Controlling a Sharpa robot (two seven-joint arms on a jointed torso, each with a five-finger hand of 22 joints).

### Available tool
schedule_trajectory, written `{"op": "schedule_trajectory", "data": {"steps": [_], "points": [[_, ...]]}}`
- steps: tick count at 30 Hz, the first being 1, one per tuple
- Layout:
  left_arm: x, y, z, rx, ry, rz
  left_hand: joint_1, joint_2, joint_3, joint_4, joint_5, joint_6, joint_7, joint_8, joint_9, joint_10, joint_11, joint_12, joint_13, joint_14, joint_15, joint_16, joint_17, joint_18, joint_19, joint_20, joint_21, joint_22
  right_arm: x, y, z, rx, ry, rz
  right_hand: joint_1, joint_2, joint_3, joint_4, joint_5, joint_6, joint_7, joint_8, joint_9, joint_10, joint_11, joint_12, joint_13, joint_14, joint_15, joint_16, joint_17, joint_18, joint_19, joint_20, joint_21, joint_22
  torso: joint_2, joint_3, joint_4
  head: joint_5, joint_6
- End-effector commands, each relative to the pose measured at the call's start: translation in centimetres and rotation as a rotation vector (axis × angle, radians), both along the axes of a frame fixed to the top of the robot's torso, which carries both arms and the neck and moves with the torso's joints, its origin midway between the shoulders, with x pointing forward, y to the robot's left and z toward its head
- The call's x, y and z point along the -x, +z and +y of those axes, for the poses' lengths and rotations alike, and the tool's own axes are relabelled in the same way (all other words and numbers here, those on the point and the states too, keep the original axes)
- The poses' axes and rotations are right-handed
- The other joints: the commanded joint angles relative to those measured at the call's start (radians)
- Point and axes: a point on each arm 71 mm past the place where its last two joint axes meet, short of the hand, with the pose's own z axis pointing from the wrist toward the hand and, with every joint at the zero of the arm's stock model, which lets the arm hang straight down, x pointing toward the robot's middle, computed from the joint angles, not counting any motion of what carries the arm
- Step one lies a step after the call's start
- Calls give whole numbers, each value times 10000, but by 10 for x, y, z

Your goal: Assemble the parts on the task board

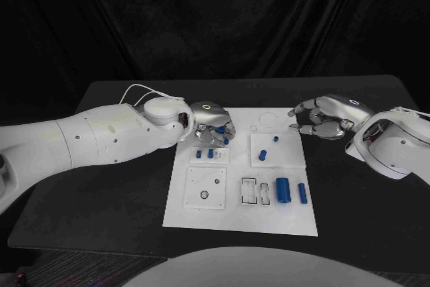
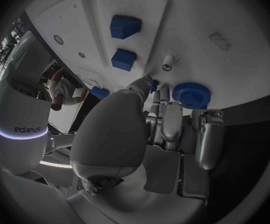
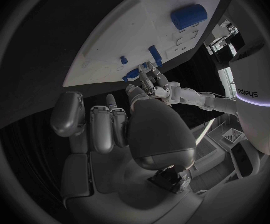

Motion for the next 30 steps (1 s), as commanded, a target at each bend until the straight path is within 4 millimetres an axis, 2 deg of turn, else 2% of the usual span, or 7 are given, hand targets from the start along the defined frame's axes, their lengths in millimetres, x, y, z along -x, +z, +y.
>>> {"op": "schedule_trajectory", "data": {"steps": [1,12,23,30], "points": [[1,-4,0,-85,-100,73,26,139,127,-43,105,25,-110,5,-54,119,10,-59,-85,41,28,66,-32,-66,833,8,24,2536,1,-1,0,41,14,-4,60,-27,51,-10,39,76,11,-35,-12,-33,-16,-41,731,611,53,-6,180,106,-2,-10,19,1431,0,-3,9,-25,-1],[1,-6,-2,122,-266,-68,68,271,393,-206,207,376,-85,105,-171,453,-63,-13,-220,-35,11,9,-247,-55,801,3,-11,2521,0,-1,0,60,1,29,69,-30,62,-14,46,87,13,-36,-12,-41,-17,-52,716,611,51,-10,174,107,-2,-12,9,1430,2,-3,-2,-35,-1],[3,-7,-3,263,-497,-106,55,358,583,-513,236,1220,21,391,-211,1265,-260,125,-383,41,-121,31,-391,-130,1020,-18,223,2620,0,-2,1,89,-5,85,70,-30,63,-14,47,88,13,-36,-12,-42,-17,-53,715,611,51,-10,174,107,-2,-12,8,1429,3,3,5,-12,-1],[5,-7,-4,416,-717,-193,44,397,664,-667,416,1640,13,520,-217,1596,-315,12,-544,98,-182,19,-476,-140,1049,-32,254,2633,0,-3,1,95,2,101,74,-25,71,-14,46,99,14,-34,-11,-47,-17,-60,705,609,50,-16,164,110,-6,-13,-9,1426,-1,7,11,-13,-1]]}}
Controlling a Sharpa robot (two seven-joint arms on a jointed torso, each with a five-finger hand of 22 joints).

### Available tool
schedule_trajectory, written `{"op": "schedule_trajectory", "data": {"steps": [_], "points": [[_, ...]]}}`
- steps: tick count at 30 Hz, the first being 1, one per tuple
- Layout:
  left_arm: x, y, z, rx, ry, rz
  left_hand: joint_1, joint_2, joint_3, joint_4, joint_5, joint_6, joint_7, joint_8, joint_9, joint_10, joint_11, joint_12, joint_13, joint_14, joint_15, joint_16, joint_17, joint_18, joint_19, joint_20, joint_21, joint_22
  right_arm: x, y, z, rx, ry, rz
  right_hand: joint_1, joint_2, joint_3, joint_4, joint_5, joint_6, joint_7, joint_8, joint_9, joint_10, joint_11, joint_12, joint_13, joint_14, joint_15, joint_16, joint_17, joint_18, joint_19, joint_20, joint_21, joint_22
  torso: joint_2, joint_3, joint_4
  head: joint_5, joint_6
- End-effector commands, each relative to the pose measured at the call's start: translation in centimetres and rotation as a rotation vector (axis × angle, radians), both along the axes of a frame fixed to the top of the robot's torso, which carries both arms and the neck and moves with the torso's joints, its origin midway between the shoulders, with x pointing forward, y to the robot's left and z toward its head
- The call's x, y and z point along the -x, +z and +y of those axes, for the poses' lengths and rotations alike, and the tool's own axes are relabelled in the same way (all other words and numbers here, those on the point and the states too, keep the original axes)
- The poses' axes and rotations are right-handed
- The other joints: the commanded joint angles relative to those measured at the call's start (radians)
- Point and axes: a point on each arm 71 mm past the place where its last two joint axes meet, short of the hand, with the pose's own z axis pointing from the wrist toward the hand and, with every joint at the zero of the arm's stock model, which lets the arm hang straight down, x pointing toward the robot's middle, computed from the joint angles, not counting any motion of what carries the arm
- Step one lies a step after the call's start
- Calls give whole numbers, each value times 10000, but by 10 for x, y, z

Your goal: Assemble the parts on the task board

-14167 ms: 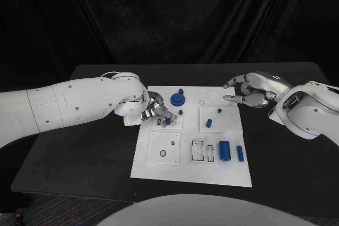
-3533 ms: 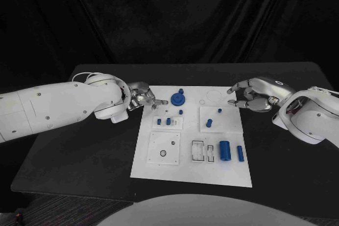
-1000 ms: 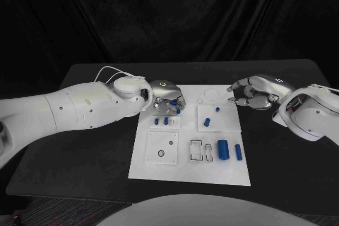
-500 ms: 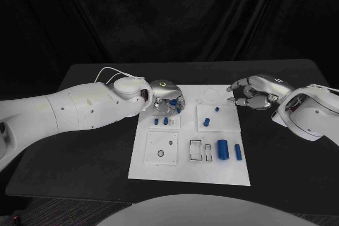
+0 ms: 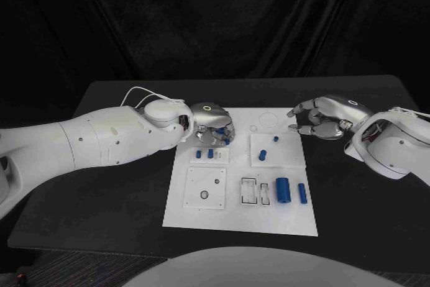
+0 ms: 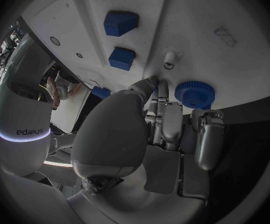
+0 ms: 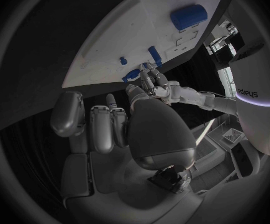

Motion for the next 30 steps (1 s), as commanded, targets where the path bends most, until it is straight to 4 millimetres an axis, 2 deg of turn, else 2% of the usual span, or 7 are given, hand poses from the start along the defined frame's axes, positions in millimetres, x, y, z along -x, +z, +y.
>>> {"op": "schedule_trajectory", "data": {"steps": [1,7,12,16,17,30], "points": [[4,-2,-2,126,-447,-44,5,116,22,-134,166,280,1,137,48,178,-10,-96,-72,1,-84,-23,-43,-140,1049,-35,66,2633,0,-1,0,83,-25,59,74,-25,71,-14,47,62,-23,-34,-12,-48,-17,-62,706,609,50,-16,164,110,-6,-13,-9,1429,-1,4,4,-4,-1],[6,0,0,344,-545,-255,-1,102,41,-231,290,405,24,156,35,307,-8,-171,-153,15,-84,-44,-106,-140,1049,-40,66,2633,0,-1,-1,81,-36,56,78,-24,76,-16,42,70,-21,-32,-12,-43,-16,-58,711,608,50,-21,158,111,-7,-13,-17,1428,1,-3,1,-3,-1],[7,3,6,557,-500,-495,-78,81,46,-277,338,526,38,170,21,397,10,-315,-272,46,-85,-58,-155,-140,1049,-49,66,2633,1,-1,-2,77,-57,46,78,-24,76,-16,42,70,-21,-32,-12,-43,-16,-58,711,608,50,-21,158,111,-7,-13,-17,1428,3,-1,1,69,-1],[10,6,13,661,-357,-621,-135,77,60,-294,355,562,40,159,6,416,20,-450,-371,36,-92,-102,-243,-140,1049,-54,66,2633,1,-1,-3,90,-86,61,78,-24,76,-16,42,70,-21,-32,-12,-43,-16,-58,711,608,50,-21,158,111,-7,-13,-17,1428,3,-1,0,86,-1],[10,7,15,668,-319,-633,-139,77,62,-297,357,564,40,157,4,418,20,-463,-380,36,-93,-105,-248,-140,1049,-55,66,2633,1,-1,-3,93,-93,65,78,-24,76,-16,42,70,-21,-32,-12,-43,-16,-58,711,608,50,-21,158,111,-7,-13,-17,1428,-8,-20,-14,96,-1],[10,27,45,839,489,-565,-230,77,102,-342,360,655,37,145,-20,552,17,-699,-570,-12,-94,-215,-439,-137,1040,-60,57,2629,0,-3,-4,158,-155,150,80,-30,79,-17,32,75,-20,-33,-12,-46,-15,-62,705,608,51,-22,156,113,-10,-14,-29,1425,-8,-20,-14,106,-1]]}}
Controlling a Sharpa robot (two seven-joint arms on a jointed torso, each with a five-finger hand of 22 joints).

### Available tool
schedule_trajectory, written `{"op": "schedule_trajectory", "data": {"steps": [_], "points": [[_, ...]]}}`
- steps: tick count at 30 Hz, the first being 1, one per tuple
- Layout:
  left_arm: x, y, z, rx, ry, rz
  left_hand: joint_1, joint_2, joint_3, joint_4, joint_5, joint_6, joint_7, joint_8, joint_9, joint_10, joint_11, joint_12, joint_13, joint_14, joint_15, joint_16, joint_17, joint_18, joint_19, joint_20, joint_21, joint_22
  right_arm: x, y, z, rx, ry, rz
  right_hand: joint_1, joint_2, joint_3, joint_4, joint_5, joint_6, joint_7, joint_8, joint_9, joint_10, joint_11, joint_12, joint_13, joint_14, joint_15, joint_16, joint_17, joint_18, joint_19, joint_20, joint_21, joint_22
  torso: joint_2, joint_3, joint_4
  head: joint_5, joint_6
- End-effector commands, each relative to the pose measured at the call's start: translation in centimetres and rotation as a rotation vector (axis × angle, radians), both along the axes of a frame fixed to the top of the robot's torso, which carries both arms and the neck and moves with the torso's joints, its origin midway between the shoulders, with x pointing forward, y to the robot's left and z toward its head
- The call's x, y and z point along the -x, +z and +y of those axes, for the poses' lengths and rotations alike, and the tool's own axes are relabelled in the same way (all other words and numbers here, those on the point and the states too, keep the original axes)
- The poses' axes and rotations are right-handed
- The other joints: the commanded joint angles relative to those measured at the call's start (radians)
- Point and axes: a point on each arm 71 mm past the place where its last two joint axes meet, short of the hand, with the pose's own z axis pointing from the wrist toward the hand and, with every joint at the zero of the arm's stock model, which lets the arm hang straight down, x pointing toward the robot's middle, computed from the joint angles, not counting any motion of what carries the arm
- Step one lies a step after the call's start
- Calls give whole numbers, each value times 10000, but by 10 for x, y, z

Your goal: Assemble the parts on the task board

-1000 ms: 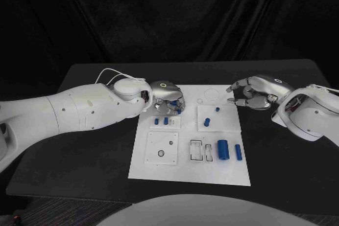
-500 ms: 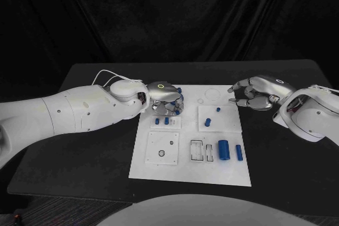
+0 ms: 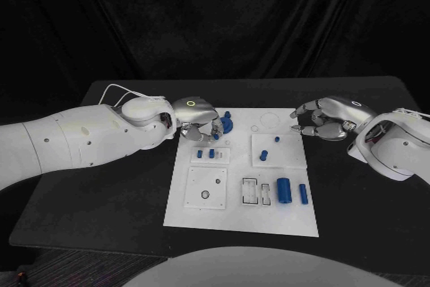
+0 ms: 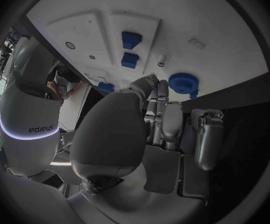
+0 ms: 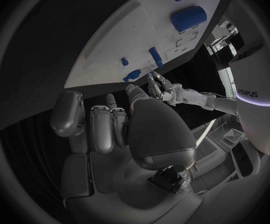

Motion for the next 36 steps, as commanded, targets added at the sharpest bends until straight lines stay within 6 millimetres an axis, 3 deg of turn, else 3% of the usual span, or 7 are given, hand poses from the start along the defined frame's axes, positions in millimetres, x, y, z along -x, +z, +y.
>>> {"op": "schedule_trajectory", "data": {"steps": [1,9,36], "points": [[-3,6,5,352,376,156,-63,8,39,-59,26,139,25,27,-18,85,-2,-85,-35,-12,-18,-24,-4,-137,1040,-60,58,2630,0,-2,-1,115,-89,101,80,-30,50,12,32,75,-20,-33,-13,-46,-15,-69,697,608,50,-22,156,113,-10,-14,-29,1426,1,-2,-3,9,-1],[-6,6,13,177,656,471,-62,-6,97,-111,40,67,70,-65,-72,82,54,-281,-174,-54,14,-82,-114,-117,982,-69,-6,2603,-1,-3,-1,152,-114,161,80,-30,50,12,32,75,-20,-33,-13,-46,-15,-69,697,608,50,-22,156,113,-10,-14,-29,1426,-2,-5,-6,14,-1],[-6,0,15,-407,805,999,-155,-34,124,-109,-72,-44,78,-203,-156,14,88,-578,-376,-123,5,-131,-214,-105,946,-65,-46,2587,-1,-4,0,193,-109,241,83,-37,56,11,19,77,-20,-39,-15,-57,-15,-82,680,606,51,-28,148,113,-9,-14,-34,1426,3,-5,-1,-2,-1]]}}
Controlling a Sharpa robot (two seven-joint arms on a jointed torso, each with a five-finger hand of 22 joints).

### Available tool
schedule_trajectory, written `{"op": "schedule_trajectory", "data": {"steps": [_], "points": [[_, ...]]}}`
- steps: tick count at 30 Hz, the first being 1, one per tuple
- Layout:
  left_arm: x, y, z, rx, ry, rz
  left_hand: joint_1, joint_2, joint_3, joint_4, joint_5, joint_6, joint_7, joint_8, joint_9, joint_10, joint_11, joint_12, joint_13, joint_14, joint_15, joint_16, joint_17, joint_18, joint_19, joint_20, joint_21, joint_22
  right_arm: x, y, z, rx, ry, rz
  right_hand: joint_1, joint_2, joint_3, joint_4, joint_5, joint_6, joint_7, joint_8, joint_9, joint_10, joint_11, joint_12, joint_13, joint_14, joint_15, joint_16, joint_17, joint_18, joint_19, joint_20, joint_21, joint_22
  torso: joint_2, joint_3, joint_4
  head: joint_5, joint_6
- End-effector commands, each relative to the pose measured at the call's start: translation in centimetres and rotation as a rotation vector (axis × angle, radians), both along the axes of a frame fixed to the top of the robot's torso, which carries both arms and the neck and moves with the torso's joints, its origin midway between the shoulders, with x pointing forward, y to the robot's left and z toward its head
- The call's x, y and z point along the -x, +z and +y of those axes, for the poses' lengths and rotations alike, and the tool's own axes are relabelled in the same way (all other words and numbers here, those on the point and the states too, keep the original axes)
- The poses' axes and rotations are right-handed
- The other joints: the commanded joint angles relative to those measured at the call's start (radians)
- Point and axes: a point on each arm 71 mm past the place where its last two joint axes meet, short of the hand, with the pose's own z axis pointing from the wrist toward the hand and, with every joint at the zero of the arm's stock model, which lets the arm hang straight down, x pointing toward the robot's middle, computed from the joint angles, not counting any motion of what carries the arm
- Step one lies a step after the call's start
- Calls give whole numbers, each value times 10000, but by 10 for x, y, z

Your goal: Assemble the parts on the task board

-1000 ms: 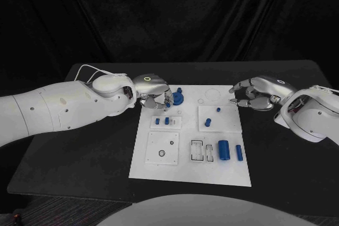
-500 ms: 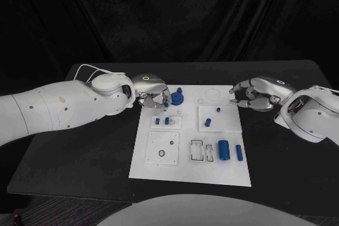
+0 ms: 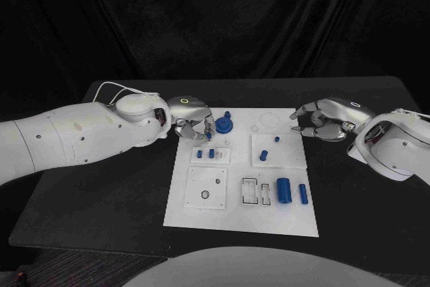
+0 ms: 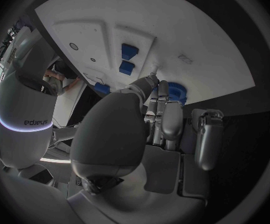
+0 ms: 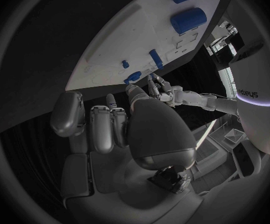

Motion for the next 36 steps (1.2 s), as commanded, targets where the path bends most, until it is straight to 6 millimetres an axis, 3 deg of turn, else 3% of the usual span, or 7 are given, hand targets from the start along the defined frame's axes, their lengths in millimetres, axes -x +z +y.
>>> {"op": "schedule_trajectory", "data": {"steps": [1,36], "points": [[1,0,-1,-76,4,214,-116,10,29,-13,-61,-21,25,-47,-4,-21,50,-44,-21,-50,2,-15,18,-105,946,-65,-45,2588,0,-2,0,110,-100,100,83,-36,56,11,19,77,-20,-39,-15,-57,-15,-33,686,606,51,-28,148,113,-9,-14,-34,1421,1,2,5,-8,-1],[1,-9,-4,-347,32,632,-163,30,45,8,-58,-51,36,-87,-29,-26,66,-122,-78,-95,19,-64,-86,-94,913,-63,-82,2573,0,-3,0,158,-107,194,95,-39,68,5,15,76,-22,-47,-18,-58,-16,-36,681,603,51,-37,135,114,-10,-14,-45,1420,-7,-2,2,-19,-1]]}}
